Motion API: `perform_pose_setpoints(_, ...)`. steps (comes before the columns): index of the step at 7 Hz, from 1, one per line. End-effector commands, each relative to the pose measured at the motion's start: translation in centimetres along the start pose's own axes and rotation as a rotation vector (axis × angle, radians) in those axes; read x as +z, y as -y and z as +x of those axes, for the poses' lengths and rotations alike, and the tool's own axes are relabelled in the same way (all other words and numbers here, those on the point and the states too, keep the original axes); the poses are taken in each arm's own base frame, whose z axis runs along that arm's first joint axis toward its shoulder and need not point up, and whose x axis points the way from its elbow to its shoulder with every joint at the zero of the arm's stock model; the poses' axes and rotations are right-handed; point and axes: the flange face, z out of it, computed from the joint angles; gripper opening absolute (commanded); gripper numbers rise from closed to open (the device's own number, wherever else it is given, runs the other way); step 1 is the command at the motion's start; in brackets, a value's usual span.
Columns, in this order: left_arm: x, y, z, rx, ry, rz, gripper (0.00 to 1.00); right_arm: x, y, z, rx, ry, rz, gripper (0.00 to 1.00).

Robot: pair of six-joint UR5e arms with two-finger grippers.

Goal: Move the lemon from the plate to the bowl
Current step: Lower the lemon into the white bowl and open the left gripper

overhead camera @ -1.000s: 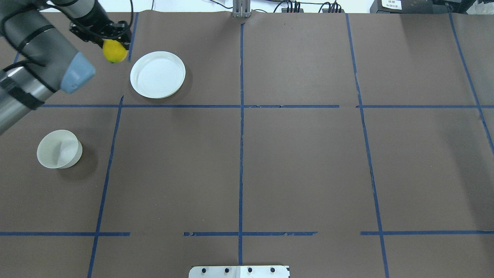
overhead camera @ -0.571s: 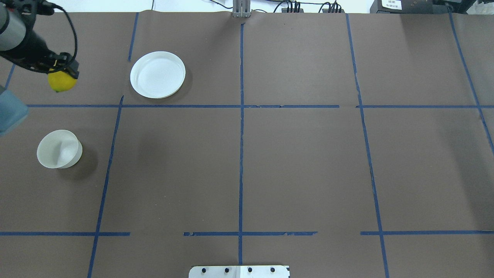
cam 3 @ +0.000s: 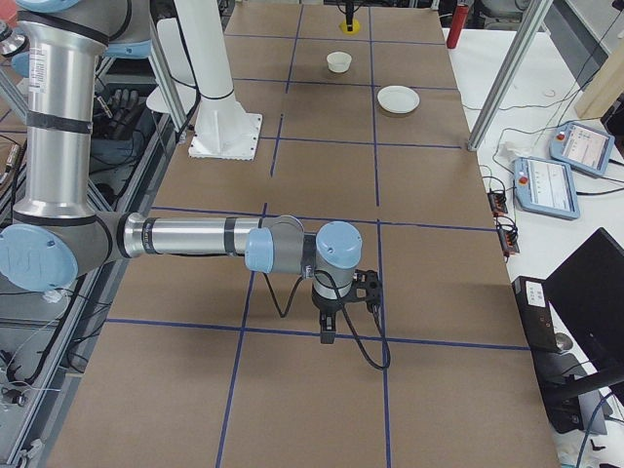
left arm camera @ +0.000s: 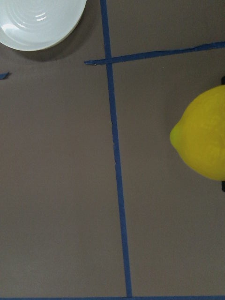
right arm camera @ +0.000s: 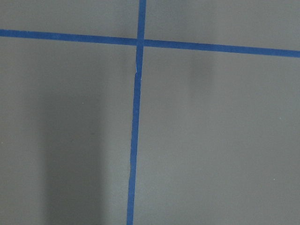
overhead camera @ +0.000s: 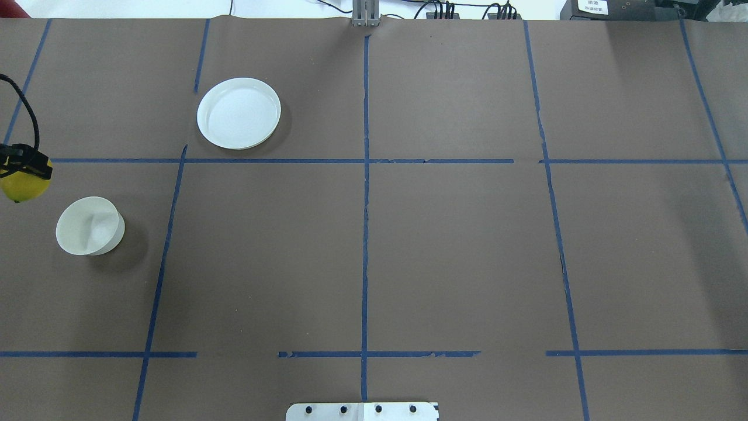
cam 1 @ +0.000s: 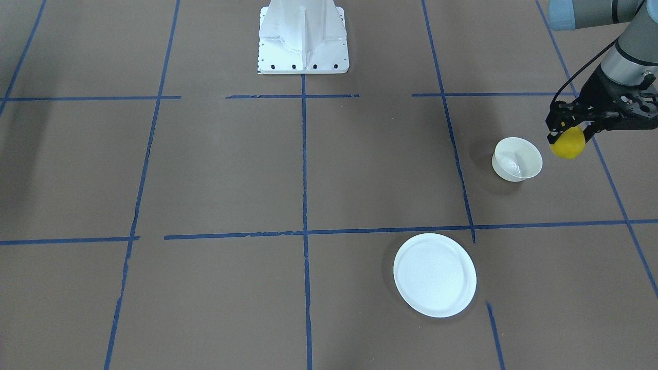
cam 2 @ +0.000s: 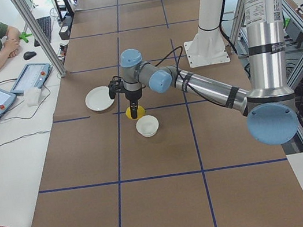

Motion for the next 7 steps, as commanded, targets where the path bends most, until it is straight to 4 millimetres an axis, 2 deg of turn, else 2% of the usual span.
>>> perform_pose_setpoints(1, 3.9, -2.8, 0.4, -0.062, -0.029, -0.022, 0.22, 0.0, 0.0, 0.0, -0.001, 0.0, 0.001, 1.0)
perform_pose_setpoints(2, 5.8, -3.2, 1.0, -0.075, -0.048, -0.006, 0.22, 0.0, 0.0, 0.0, -0.001, 0.001, 0.001, 1.0)
perform_pose_setpoints(3, 8.7, -4.1, 2.2, -0.092, -0.065, -0.03, 0.22, 0.0, 0.0, 0.0, 0.0, 0.001, 0.0, 1.0)
perform_pose_setpoints(4, 9.8, -4.4, 2.8, -0.093, -0.071, -0.042, 0.22, 0.0, 0.0, 0.0, 0.0, 0.001, 0.0, 1.0)
perform_pose_setpoints(7, 12.6, -4.5, 1.2, -0.086, -0.049, -0.048, 0.22, 0.0, 0.0, 0.0, 0.0, 0.001, 0.0, 1.0)
